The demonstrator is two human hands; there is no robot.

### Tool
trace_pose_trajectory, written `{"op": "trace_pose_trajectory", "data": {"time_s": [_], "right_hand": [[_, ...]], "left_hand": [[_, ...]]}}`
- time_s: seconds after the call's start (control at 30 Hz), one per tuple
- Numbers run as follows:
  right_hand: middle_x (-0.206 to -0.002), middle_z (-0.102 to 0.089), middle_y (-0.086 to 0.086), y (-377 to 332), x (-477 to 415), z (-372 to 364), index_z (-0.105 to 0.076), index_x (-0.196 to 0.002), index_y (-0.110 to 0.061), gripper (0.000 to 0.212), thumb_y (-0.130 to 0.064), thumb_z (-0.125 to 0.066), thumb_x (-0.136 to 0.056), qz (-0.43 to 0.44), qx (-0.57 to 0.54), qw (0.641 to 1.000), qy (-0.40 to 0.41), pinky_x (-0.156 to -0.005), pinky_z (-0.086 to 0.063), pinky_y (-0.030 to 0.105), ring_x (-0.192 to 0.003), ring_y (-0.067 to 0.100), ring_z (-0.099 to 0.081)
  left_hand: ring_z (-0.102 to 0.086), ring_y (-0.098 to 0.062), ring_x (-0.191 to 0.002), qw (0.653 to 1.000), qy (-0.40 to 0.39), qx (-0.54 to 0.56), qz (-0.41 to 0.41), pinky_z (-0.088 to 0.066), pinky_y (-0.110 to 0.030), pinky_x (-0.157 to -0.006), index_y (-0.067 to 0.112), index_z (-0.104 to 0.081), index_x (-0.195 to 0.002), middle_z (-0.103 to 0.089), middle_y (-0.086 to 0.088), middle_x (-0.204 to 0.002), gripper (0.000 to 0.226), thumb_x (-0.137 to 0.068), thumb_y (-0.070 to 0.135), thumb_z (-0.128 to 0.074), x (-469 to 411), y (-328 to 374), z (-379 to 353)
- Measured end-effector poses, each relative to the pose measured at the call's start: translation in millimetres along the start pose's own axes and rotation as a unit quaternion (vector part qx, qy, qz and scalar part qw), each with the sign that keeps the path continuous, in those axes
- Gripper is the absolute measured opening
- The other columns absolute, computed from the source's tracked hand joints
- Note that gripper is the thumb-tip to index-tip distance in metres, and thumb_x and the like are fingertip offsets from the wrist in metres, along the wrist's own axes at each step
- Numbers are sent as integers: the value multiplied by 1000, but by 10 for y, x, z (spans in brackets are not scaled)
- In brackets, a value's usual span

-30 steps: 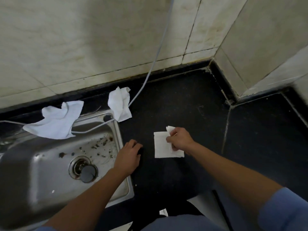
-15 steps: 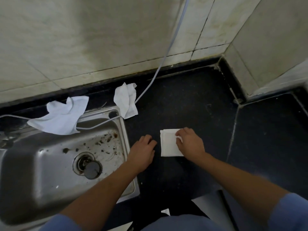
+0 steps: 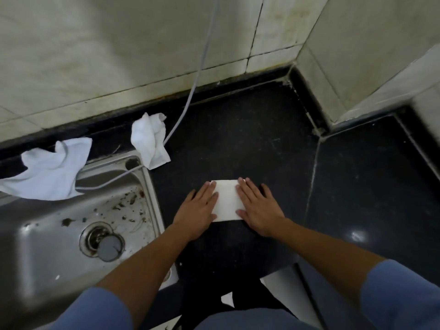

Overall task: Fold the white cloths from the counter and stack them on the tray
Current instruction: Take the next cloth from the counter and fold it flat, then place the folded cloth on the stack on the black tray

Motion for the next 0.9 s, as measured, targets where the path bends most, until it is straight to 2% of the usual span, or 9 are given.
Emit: {"op": "trace_pose_trajectory", "data": {"time_s": [0.03, 0.1, 0.2, 0.27, 0.37, 0.53, 0.63, 0.77, 0.9], "right_hand": [[-160, 15, 7, 9, -15, 64, -2, -153, -10, 70, -51, -21, -100, 5, -1, 1000, -2, -118, -8, 52, -148, 25, 9], [-162, -3, 8, 36, -79, 258, -21, -151, -13, 65, -51, -28, -99, 18, -15, 999, 21, -118, -10, 49, -148, 25, -2], [-149, -35, 7, 43, -299, 537, -44, -139, -17, 53, -49, -39, -97, 40, -47, 996, 64, -109, -28, 43, -134, 25, -34], [-135, -46, 7, 20, -475, 640, -45, -135, -18, 51, -47, -47, -93, 39, -55, 997, 36, -100, -35, 41, -122, 25, -45], [-121, -57, 8, -41, -645, 709, -46, -128, -16, 46, -35, -59, -88, 29, -64, 997, -31, -91, -43, 38, -108, 25, -56], [-110, -62, 7, -131, -682, 723, -56, -114, -13, 37, -32, -64, -83, 26, -137, 987, -78, -74, -48, 32, -95, 24, -61], [-102, -62, 4, -140, -585, 763, -62, -107, -13, 31, -30, -66, -82, 24, -218, 973, -72, -71, -49, 31, -88, 19, -60], [-98, -60, -1, -88, -339, 911, -60, -98, -22, 20, -28, -66, -80, 26, -259, 965, -22, -67, -48, 29, -84, 15, -59], [-98, -63, -2, 39, 12, 1097, -62, -101, -23, 21, -27, -64, -81, 11, -255, 966, 49, -68, -49, 31, -85, 16, -59]], "left_hand": [[9, -21, -147, 1000, 0, 5, 8, -8, -41, -119, 15, -12, -151, 11, -7, -160, 65, -98, 40, -39, 18, 15, 23], [3, -22, -147, 999, 16, 31, 36, -11, -40, -118, 15, -20, -150, 3, -8, -160, 62, -97, 38, -43, 98, 26, 78], [-16, -26, -146, 992, 64, 74, 79, -25, -43, -113, 14, -39, -142, -18, -11, -157, 55, -92, 31, -54, 329, 14, 126], [-36, -31, -137, 988, 79, 75, 113, -39, -45, -104, 11, -55, -128, -39, -14, -148, 50, -83, 27, -68, 520, -13, 121], [-62, -31, -112, 980, 94, 64, 161, -55, -41, -81, 13, -69, -103, -63, -13, -121, 49, -59, 27, -87, 805, -53, 50], [-66, -27, -94, 968, 118, 80, 207, -55, -37, -71, 15, -69, -95, -65, -8, -106, 41, -59, 23, -85, 1157, -44, -42], [-63, -28, -94, 961, 135, 92, 224, -52, -39, -75, 13, -68, -99, -63, -8, -104, 30, -70, 20, -76, 1222, -41, 30], [-54, -24, -104, 960, 153, 91, 215, -44, -35, -88, 15, -61, -113, -57, -4, -112, 29, -87, 26, -57, 1148, -67, 288], [-56, -25, -103, 967, 176, 90, 163, -47, -36, -85, 15, -59, -115, -56, -5, -108, 30, -87, 26, -55, 968, -106, 574]]}}
Point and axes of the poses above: each hand's wrist, its own x-axis away from the middle knuckle, its own z-axis out of the back of the hand, y = z × x, the point moved 2 cm from there along -x, towards the middle knuckle
